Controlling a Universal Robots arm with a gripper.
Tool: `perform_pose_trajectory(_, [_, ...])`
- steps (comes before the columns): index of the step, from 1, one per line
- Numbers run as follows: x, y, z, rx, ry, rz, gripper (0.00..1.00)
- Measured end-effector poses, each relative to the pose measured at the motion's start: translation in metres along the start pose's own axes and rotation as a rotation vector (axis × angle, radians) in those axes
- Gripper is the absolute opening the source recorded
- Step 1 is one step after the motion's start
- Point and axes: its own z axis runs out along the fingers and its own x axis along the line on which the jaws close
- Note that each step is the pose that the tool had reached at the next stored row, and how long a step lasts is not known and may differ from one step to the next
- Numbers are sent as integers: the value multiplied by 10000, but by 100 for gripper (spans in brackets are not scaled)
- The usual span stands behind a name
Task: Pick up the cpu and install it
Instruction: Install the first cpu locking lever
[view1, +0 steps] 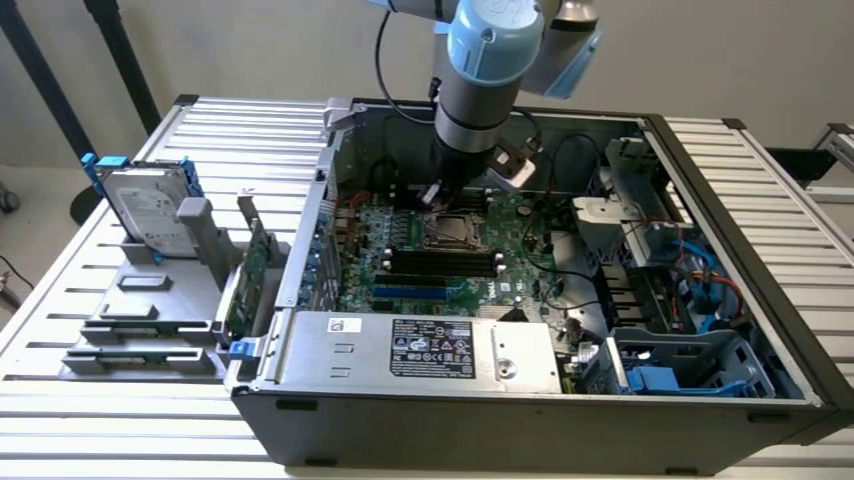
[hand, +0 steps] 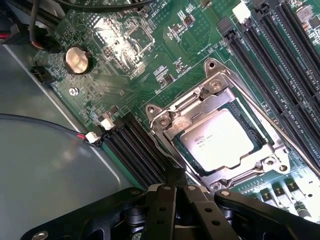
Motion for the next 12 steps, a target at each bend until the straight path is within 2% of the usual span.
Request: perform_pose_trajectory(12, [41,62,0,2,-1,-6,11])
